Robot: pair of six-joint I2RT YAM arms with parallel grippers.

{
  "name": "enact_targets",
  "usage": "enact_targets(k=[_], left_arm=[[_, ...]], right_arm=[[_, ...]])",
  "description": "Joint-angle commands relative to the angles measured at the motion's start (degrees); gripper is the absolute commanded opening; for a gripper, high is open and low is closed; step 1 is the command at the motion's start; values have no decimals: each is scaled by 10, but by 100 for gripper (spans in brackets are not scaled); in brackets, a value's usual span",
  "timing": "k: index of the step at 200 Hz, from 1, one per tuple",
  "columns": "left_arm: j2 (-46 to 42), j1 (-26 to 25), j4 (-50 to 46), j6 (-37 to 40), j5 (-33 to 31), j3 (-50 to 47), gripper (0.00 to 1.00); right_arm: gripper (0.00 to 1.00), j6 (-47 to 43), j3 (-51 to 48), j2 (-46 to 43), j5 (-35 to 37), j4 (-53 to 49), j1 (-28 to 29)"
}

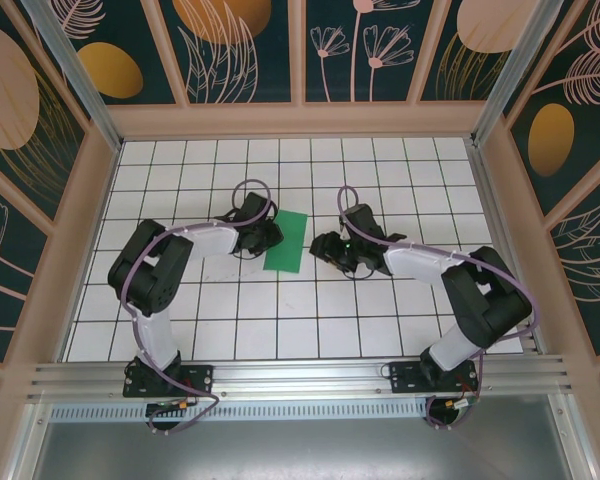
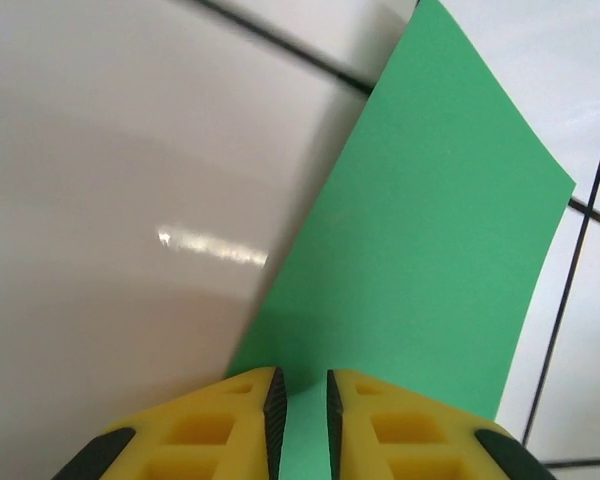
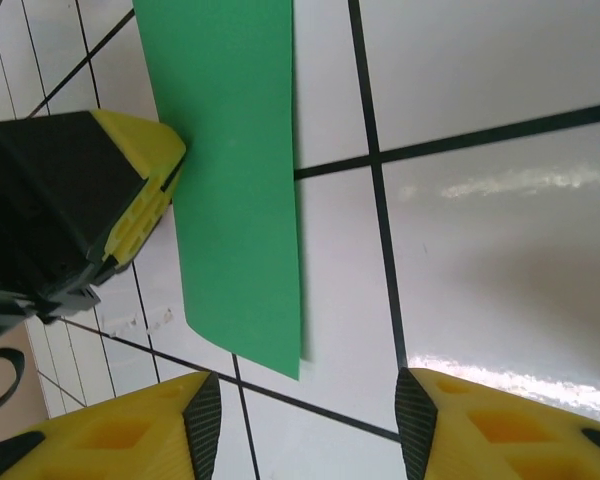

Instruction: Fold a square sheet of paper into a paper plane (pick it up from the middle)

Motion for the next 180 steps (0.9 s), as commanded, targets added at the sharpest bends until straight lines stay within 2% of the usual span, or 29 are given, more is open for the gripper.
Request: enact_targets(k=[1,41,111,142,180], left_arm=[[-20,-30,-13,-95,26,-52,25],[-57,-48,4,-143,4,-98,24],[-61,-48,17,-145,8,-121,23],[-59,-47,19,-142,11,-122,23],[-59,-48,20,-139,12,-123,23]], right_arm=[[52,16,-14,-18,3,-19,14],[51,49,-36,-27,-15,-10,43],[51,82,-36,7,-27,-2,95],[51,73,-14,24,-5,-31,101],[51,76,-11,37,-24,-10,106]])
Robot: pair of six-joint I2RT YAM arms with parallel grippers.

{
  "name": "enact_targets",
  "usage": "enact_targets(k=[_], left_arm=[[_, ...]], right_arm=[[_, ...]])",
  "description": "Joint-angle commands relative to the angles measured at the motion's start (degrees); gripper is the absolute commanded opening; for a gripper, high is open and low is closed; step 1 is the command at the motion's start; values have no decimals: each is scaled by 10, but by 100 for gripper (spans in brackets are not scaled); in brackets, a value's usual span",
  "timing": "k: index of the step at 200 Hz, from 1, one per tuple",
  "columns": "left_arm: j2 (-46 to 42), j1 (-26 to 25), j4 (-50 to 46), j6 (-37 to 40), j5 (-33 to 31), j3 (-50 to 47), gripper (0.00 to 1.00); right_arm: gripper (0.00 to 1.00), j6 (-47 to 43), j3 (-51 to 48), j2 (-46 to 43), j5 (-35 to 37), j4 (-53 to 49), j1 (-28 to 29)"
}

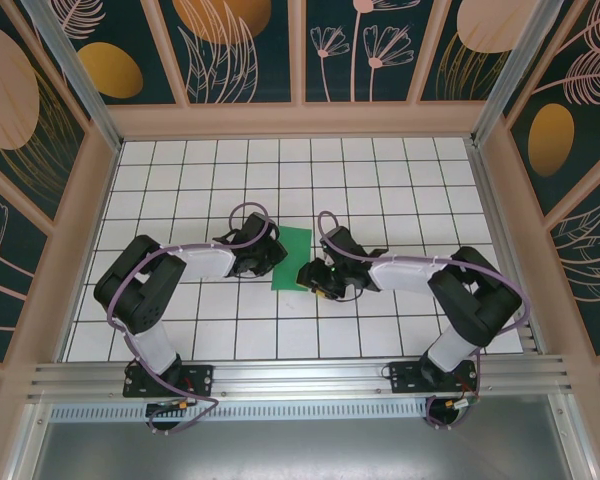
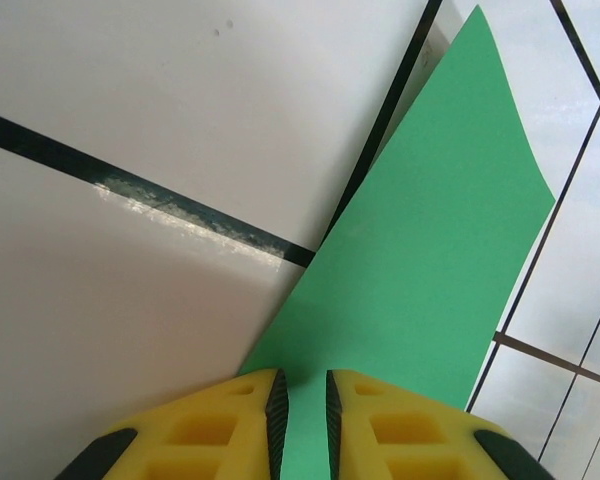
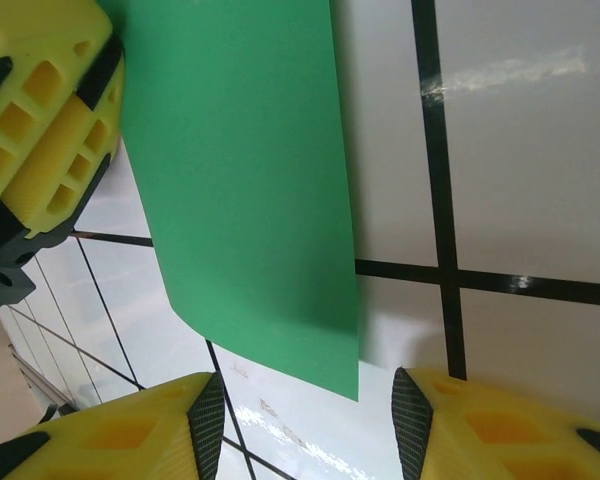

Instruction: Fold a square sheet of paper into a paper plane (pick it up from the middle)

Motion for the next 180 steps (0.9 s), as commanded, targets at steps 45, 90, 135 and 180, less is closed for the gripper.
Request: enact_targets(k=[45,90,135,180], left_arm=[[6,-1,-35,-8,10,-24,23],[1,-1,-35,-7,9,-28,24],[-11,-2,-37,-7,8,-32,24],[-22,-1,-26,14,17,-31,24]], right_arm=[[50,7,23,25,-28,27,7],[49,25,15,27,-39,69,6],[45,63,-17,14,-28,133,0],[25,81,-33,7,-14,128,-8]])
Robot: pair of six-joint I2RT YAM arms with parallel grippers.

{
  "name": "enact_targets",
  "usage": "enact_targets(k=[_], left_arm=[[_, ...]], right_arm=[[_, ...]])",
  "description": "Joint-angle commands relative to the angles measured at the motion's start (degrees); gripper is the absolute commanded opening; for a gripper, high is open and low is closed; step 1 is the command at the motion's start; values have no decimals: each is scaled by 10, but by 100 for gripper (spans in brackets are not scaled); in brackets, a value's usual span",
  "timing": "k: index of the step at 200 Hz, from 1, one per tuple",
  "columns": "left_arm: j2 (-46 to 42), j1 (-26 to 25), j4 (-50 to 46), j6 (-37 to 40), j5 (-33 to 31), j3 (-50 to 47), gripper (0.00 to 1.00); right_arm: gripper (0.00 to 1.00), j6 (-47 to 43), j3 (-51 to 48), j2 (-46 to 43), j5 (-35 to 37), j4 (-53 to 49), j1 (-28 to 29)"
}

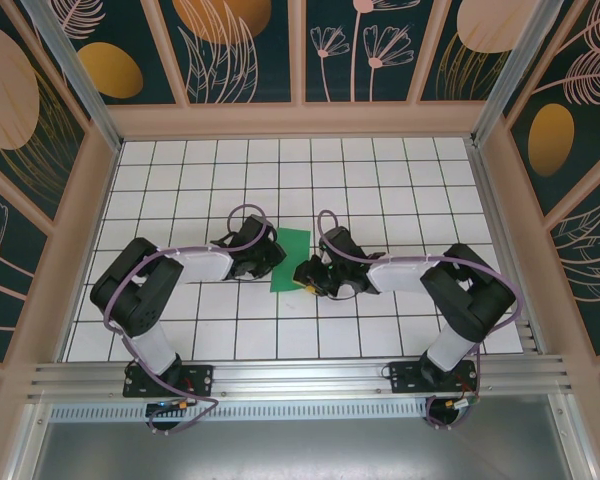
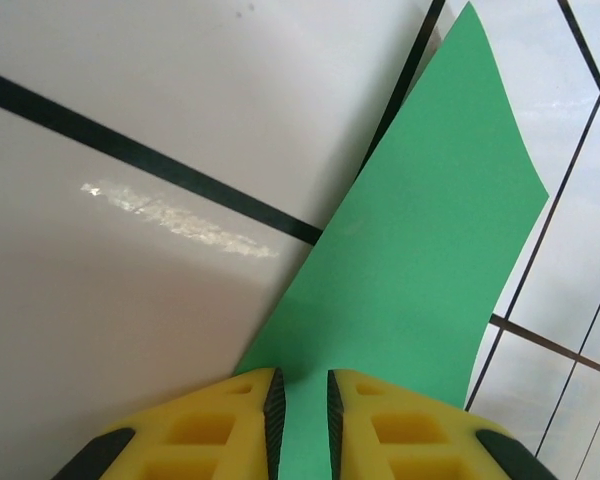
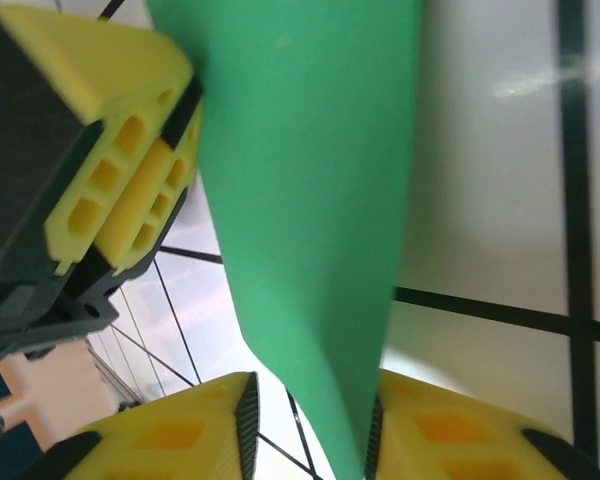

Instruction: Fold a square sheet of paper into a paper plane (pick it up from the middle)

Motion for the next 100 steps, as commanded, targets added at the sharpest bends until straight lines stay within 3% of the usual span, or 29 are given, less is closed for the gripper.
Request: enact_targets(k=[1,38,100], left_arm=[[-16,-1,-37,16,12,-10,24],[-41,-1,2,102,59,19,28],[-18,-4,65,179,144,48,28]], right_arm=[[25,17,-10,-13,15,13,-5],[1,-6,-16,-38,31,-52,-27],[0,-71,-35,-93,-3,-151,-71]])
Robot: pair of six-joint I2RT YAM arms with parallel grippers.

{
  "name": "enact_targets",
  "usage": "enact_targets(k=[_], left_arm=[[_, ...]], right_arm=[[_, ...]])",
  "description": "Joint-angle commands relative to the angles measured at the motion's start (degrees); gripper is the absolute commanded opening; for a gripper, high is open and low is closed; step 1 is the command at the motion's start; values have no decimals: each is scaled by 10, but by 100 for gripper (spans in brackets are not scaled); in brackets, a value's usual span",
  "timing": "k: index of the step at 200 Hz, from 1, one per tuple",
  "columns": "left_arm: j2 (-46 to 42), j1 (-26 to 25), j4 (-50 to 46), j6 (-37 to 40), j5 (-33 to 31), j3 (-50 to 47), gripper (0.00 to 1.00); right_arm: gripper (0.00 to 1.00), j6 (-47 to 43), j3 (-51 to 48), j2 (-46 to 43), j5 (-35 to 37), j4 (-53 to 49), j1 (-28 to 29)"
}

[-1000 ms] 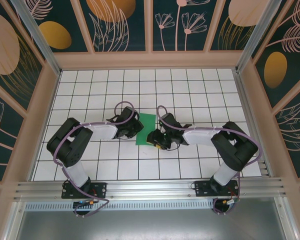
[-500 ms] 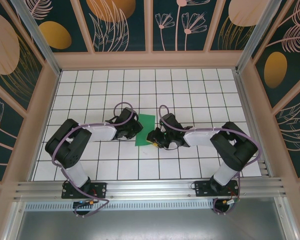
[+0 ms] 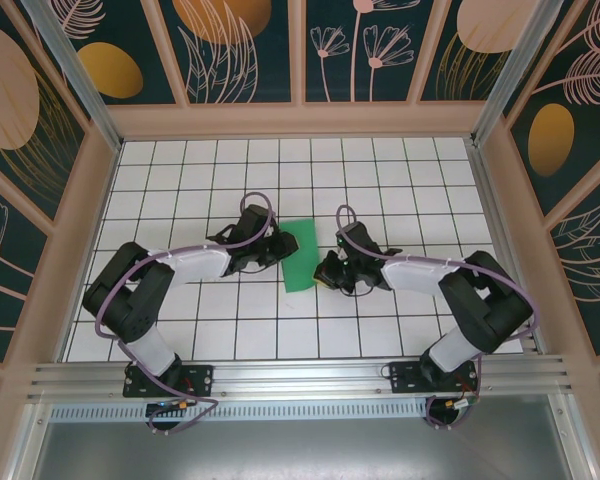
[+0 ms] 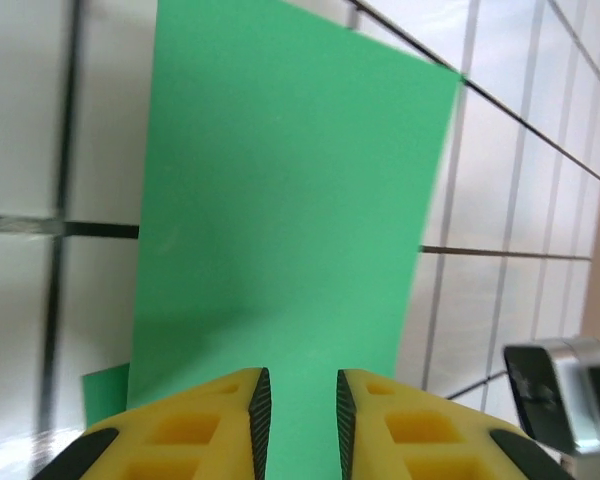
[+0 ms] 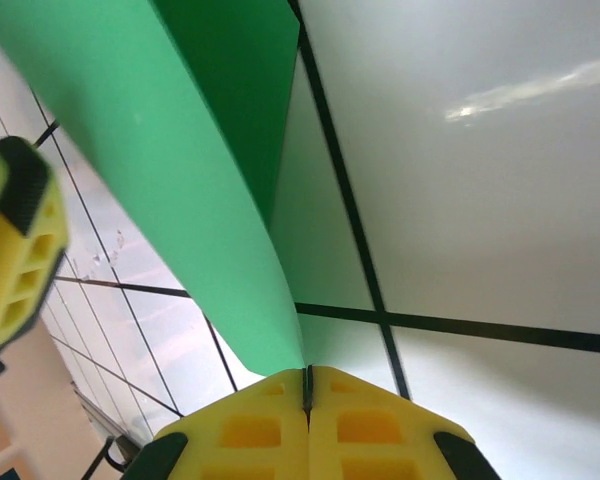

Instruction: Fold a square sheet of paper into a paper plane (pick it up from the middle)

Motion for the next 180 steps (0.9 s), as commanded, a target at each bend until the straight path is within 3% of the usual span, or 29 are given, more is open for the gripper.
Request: enact_targets(k=[1,51,116,144,180], left_arm=[[11,-4,29,50,41,20,27],[67,-6,10,67,37,33,23],[91,-7,16,78,47,38,21],[94,-6,7,81,42,40,21],[100,-8,3,82,41,39,20]], right_arm=[[0,-33,-21,-34,-15,-60,-13],[3,-37,-19,-40,-25,-73,-17],[25,-18,-13,-43,-4,-70,-18],[25,-13,-15,-50,-2,-72,-18],[16,4,-29,-62,-13,-61,-17]])
